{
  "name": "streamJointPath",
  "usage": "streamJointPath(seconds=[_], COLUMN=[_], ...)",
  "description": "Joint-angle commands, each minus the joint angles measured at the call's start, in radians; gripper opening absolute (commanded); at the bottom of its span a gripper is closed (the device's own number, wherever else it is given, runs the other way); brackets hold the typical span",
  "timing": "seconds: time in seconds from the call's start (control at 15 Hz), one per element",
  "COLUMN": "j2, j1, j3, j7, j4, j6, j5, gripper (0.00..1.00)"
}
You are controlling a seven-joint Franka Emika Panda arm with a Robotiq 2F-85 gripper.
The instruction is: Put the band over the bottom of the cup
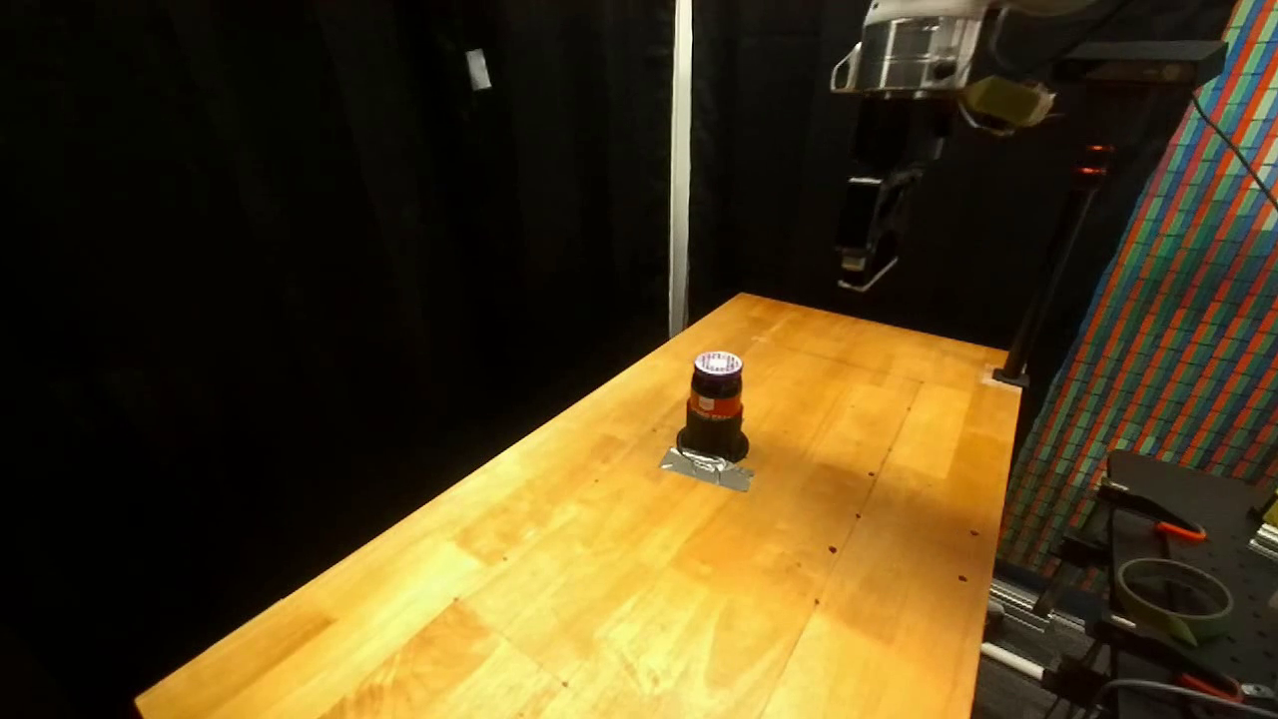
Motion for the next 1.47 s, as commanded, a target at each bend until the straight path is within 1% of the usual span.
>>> streamJointPath(seconds=[0.0,0.33,0.73,0.93,1.4], j2=[0.182,0.345,0.5,0.569,0.686], j1=[0.023,0.041,0.054,0.056,0.073], j3=[-0.015,-0.035,-0.072,-0.092,-0.137], j7=[-0.008,0.013,0.029,0.033,0.082], j4=[0.147,0.26,0.401,0.468,0.578], j6=[0.066,0.164,0.186,0.174,0.221], j5=[-0.032,-0.048,-0.045,-0.043,-0.048], gripper=[1.0,1.0,1.0,1.0,1.0])
